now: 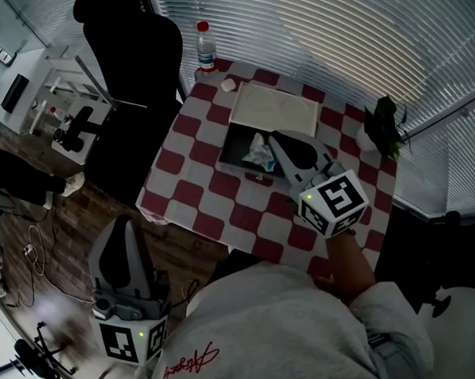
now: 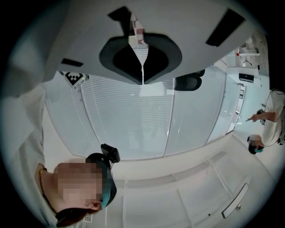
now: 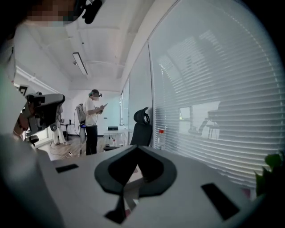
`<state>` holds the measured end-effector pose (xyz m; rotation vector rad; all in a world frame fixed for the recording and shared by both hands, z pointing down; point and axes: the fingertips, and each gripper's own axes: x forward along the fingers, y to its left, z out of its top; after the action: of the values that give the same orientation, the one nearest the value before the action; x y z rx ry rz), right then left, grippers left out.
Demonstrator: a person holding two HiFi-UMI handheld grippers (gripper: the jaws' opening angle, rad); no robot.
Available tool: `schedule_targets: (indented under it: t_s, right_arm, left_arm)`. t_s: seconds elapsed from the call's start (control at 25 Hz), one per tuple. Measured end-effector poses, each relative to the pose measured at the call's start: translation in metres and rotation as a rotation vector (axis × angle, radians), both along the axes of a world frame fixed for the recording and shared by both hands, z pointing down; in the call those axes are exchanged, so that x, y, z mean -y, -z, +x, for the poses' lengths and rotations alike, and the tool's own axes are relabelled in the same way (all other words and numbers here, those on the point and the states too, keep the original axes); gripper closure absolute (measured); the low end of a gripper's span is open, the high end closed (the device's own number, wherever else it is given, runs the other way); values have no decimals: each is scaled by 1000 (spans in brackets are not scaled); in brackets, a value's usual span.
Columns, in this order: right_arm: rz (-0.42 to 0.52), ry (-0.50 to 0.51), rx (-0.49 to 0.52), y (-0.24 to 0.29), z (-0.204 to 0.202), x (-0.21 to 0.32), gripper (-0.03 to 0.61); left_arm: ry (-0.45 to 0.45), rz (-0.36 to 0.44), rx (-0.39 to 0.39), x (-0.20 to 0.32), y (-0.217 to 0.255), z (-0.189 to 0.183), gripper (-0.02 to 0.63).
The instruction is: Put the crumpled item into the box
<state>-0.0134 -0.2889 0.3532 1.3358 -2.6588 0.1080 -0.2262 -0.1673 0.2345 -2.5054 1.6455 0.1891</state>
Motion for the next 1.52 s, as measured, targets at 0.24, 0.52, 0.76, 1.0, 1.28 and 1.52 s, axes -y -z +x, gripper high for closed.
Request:
schedule_targets:
  t_s: [0.24,0.52,0.76,1.0,1.28,1.52]
  right_arm:
    - [52,5,38,26,2,-7,566]
    - [98,10,47,42,3,-15,566]
    - [123,9,64,55,5,-21,566]
    - [152,4,76,70,9,-29,566]
    - [176,4,87,80,8,-37,566]
    - [190,5,96,86,8,-45,566]
  left_arm:
    - [-2,1,1,0,1,2,589]
    - [-6,7,1,0,1,3,589]
    - [-10,-6,17,-2,-2,3,589]
    - [-5,5,10,-1,3,3,589]
    - [-5,12,5,0,4,4,589]
    - [-7,15,6,0,4,3,589]
